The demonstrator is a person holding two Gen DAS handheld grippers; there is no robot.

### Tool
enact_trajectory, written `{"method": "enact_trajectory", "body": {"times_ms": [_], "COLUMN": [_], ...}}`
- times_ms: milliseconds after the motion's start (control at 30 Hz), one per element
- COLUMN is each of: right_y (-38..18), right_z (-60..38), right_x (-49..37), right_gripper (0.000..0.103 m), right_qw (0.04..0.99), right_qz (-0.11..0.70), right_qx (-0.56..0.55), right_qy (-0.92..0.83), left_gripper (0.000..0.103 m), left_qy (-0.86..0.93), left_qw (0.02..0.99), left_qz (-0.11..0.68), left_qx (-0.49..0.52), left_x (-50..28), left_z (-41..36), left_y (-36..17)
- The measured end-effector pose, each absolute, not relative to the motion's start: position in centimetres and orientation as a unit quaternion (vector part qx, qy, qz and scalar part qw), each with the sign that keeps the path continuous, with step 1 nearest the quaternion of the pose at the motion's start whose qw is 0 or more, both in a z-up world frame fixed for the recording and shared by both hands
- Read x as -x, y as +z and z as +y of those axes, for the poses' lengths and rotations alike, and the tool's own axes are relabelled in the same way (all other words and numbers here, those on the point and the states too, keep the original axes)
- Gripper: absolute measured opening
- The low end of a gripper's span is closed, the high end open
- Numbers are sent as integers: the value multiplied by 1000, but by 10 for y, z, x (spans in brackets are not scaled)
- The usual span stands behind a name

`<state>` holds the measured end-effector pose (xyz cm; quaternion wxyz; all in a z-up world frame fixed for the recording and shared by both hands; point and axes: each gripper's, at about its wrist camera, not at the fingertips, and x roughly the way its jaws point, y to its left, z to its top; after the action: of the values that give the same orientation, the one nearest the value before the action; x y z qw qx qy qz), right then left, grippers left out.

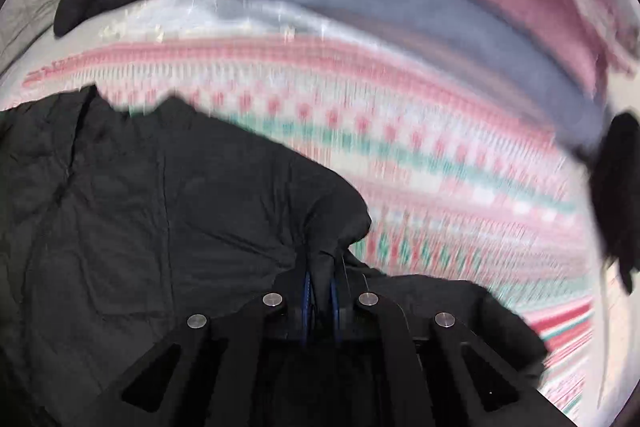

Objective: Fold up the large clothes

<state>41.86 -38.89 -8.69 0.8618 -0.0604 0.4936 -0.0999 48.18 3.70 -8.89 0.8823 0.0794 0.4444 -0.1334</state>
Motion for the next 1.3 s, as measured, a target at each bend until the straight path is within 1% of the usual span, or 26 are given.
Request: {"method": "enact_trajectory", "body": {"times_ms": [100,133,200,233,267,300,333,367,400,433,467,533,667,800,900,1033,1133,1300], "right_y": [-61,-56,-50,-47,-48,-48,-48,-47,-44,-38,-33,-21,2,20,24,17,8,-24], "right_z": [-372,-367,-356,-354,-350,-347,-345,-343,-340,-336,-328,-321,-311,-311,-314,-322,-327,-342], "right_x": [-445,-456,-480,-487,-496,-503,-506,-505,-502,-495,-485,-467,-406,-329,-273,-206,-162,-111], "right_gripper": [7,7,8,11,17,20,32,52,61,69,72,77,78,82,83,84,84,84], "right_qw": [881,885,892,894,896,897,897,898,900,904,907,906,903,904,899,889,886,877], "right_qz": [447,434,409,401,393,389,391,396,398,393,389,397,414,425,437,453,455,463], "right_qx": [91,102,111,111,105,98,91,80,71,69,74,81,73,19,-23,-73,-86,-130], "right_qy": [-123,-135,-159,-169,-180,-185,-184,-176,-164,-151,-142,-121,-83,-41,-22,-3,-3,-6], "left_gripper": [10,10,12,16,24,29,40,55,63,75,78,80,82,85,87,88,88,88], "left_qy": [-92,-73,-42,-24,-2,6,10,4,-6,-24,-36,-54,-71,-94,-111,-125,-118,-137], "left_qw": [902,912,922,926,928,927,923,920,918,917,916,910,898,895,887,874,866,838], "left_qz": [412,391,369,359,355,358,369,378,386,392,394,406,428,432,447,470,485,519], "left_qx": [-89,-103,-114,-113,-113,-112,-108,-100,-90,-73,-66,-64,-69,-61,-34,-2,17,102], "left_x": [-499,-508,-521,-525,-530,-532,-533,-534,-531,-523,-515,-491,-438,-372,-315,-253,-217,-176], "left_z": [42,41,41,43,44,42,42,42,43,45,47,50,55,66,83,103,112,121], "left_y": [-74,-71,-72,-74,-77,-80,-82,-81,-80,-75,-70,-60,-39,-21,-19,-34,-53,-95]}}
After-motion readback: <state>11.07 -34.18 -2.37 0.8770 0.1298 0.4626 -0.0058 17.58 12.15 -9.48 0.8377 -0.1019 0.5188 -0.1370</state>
